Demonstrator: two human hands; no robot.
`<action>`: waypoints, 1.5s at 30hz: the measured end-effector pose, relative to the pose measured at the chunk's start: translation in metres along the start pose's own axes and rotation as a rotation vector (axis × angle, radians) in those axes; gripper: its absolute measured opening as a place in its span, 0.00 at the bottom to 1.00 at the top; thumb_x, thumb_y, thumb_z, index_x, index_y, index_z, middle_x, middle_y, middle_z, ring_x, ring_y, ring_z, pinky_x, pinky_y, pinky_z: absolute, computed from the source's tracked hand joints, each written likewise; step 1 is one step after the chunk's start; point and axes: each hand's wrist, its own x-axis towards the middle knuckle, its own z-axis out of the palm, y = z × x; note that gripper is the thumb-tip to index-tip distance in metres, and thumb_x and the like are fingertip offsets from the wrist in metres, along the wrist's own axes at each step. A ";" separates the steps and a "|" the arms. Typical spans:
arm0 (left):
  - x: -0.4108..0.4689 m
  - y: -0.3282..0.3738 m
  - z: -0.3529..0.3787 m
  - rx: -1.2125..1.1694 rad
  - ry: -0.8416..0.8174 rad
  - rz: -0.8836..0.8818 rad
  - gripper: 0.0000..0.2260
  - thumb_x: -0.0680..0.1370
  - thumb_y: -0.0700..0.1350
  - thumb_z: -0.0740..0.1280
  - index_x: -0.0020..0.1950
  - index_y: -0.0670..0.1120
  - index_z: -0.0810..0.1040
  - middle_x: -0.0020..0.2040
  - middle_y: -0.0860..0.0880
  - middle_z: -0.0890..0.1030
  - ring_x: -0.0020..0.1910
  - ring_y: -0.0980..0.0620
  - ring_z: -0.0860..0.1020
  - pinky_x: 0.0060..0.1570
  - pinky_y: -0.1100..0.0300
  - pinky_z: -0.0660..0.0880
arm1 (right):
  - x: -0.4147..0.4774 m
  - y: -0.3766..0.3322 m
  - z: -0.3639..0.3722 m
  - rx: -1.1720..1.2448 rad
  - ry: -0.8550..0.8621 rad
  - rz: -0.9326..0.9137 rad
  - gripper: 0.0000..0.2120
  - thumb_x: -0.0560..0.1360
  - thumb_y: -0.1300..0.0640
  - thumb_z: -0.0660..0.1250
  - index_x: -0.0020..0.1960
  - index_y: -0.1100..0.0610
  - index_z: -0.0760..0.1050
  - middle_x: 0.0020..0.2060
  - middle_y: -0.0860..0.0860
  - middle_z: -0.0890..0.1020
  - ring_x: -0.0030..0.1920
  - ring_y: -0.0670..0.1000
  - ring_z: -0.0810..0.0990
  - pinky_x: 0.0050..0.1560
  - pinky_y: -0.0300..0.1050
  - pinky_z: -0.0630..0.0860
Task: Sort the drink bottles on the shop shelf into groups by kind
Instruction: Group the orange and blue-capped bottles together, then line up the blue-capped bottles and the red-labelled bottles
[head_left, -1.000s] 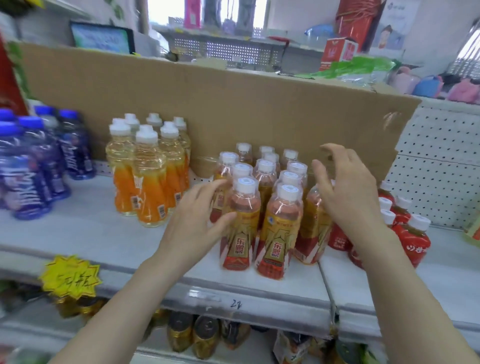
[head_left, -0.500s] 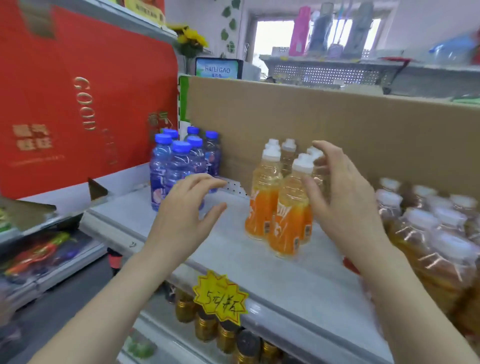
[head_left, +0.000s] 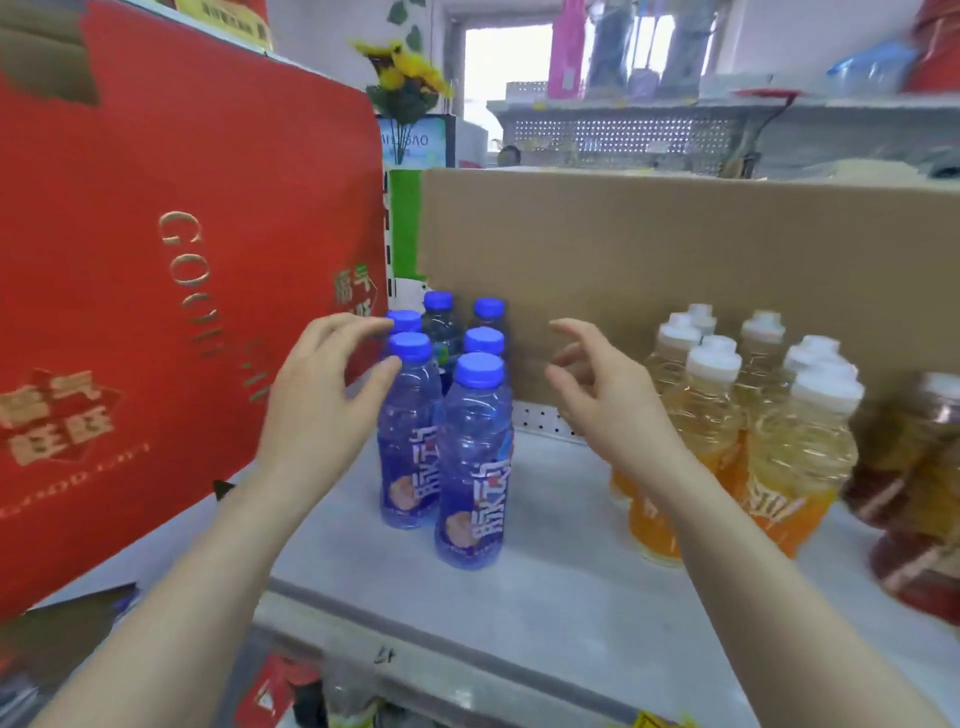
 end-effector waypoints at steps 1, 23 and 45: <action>0.017 -0.009 0.003 -0.013 -0.015 -0.053 0.13 0.78 0.44 0.69 0.62 0.50 0.80 0.57 0.50 0.78 0.54 0.54 0.76 0.58 0.58 0.72 | 0.008 -0.001 0.005 -0.004 -0.022 -0.005 0.20 0.80 0.58 0.67 0.71 0.51 0.72 0.50 0.48 0.80 0.44 0.49 0.80 0.53 0.49 0.78; 0.120 -0.078 0.075 -0.314 -0.464 -0.134 0.11 0.75 0.45 0.70 0.57 0.52 0.84 0.53 0.51 0.85 0.56 0.52 0.81 0.62 0.51 0.74 | 0.106 0.004 0.069 -0.149 -0.229 0.069 0.19 0.76 0.50 0.71 0.67 0.49 0.77 0.54 0.51 0.83 0.53 0.55 0.81 0.60 0.53 0.75; 0.061 -0.036 0.024 -0.323 -0.509 -0.109 0.13 0.72 0.55 0.75 0.55 0.56 0.82 0.51 0.60 0.84 0.48 0.60 0.81 0.49 0.70 0.74 | 0.020 -0.047 0.025 0.064 -0.230 -0.036 0.15 0.70 0.37 0.72 0.49 0.46 0.80 0.41 0.46 0.83 0.34 0.43 0.75 0.41 0.41 0.75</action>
